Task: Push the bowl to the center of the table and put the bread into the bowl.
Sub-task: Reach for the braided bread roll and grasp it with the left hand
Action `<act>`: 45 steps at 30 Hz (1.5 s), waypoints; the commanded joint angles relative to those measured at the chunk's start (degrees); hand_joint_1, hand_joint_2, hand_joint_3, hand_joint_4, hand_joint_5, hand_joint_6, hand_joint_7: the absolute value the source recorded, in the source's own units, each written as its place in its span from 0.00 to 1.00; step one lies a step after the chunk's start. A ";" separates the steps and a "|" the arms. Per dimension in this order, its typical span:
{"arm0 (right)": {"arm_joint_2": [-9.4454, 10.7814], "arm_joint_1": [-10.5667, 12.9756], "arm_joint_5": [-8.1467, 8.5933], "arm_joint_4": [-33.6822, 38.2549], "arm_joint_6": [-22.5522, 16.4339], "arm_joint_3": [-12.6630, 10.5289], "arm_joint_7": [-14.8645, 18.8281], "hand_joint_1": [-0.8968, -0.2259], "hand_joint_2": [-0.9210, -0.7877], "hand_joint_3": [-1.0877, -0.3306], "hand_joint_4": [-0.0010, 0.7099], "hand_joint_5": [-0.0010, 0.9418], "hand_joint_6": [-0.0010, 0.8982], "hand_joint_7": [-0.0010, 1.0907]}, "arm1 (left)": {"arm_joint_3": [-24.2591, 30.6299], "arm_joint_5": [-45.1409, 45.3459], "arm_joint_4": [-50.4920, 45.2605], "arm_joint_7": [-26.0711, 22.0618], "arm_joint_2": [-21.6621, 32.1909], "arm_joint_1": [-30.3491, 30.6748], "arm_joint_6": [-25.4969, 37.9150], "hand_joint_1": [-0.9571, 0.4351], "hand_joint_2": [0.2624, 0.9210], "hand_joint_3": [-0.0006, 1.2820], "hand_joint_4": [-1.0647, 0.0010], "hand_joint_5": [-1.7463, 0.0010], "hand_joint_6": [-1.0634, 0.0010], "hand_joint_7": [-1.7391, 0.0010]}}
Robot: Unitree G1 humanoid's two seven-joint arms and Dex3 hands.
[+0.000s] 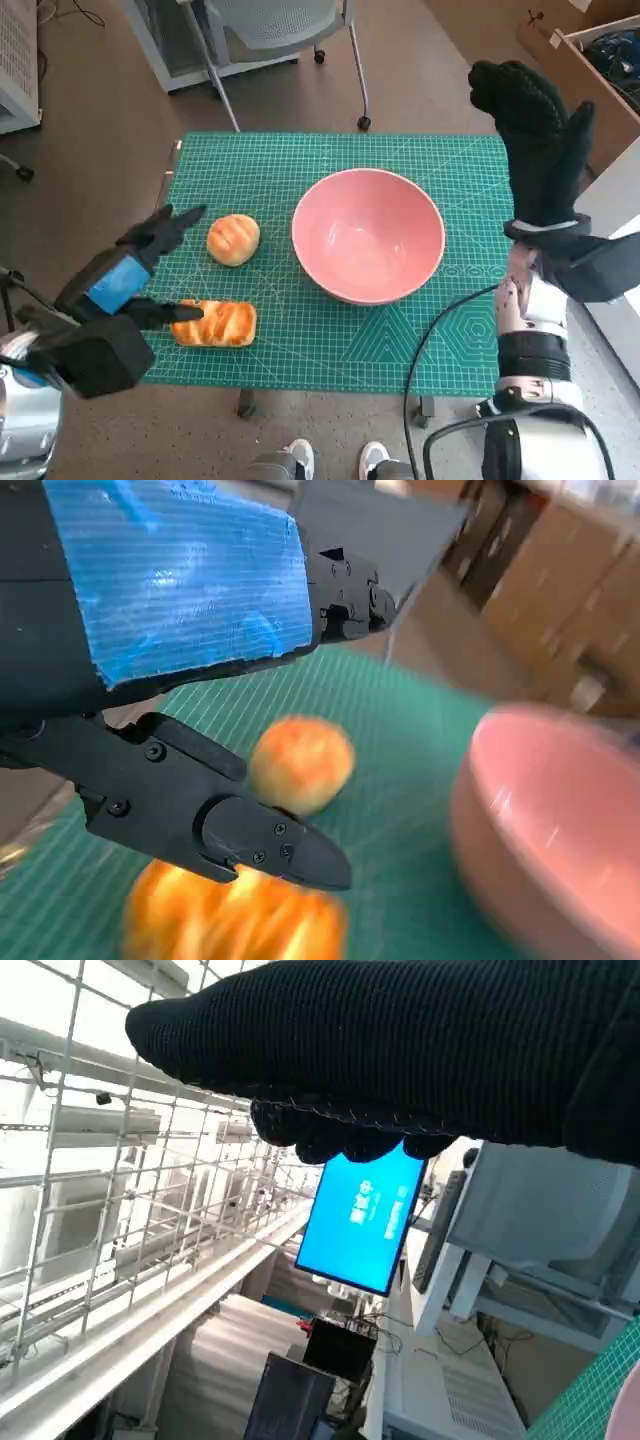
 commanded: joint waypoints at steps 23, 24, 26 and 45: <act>-0.27 -0.24 -0.86 1.85 2.66 0.12 -0.46 0.36 0.00 0.43 0.25 0.00 0.15 0.30 | -7.92 5.97 -2.45 -9.82 4.63 1.91 2.78 0.42 0.73 0.00 0.96 1.00 0.78 0.99; -0.31 -0.24 -0.81 1.80 2.73 0.09 -0.40 0.36 0.00 0.43 0.25 0.00 0.15 0.30 | -8.28 6.23 -2.17 -9.89 4.53 1.74 2.91 0.42 0.73 0.00 0.96 1.00 0.78 0.99; -0.38 -0.26 -0.83 1.83 2.75 0.08 -0.37 0.36 0.00 0.43 0.25 0.00 0.15 0.30 | -9.01 6.71 -1.53 -9.86 4.38 1.40 3.02 0.42 0.73 0.00 0.97 1.00 0.78 0.99; -0.28 0.01 -1.29 2.07 2.82 0.38 -0.46 0.34 0.00 0.43 0.26 0.00 0.16 0.28 | -16.44 14.42 11.93 -0.05 0.13 -3.25 -3.15 0.42 0.73 0.00 0.91 0.99 0.73 0.99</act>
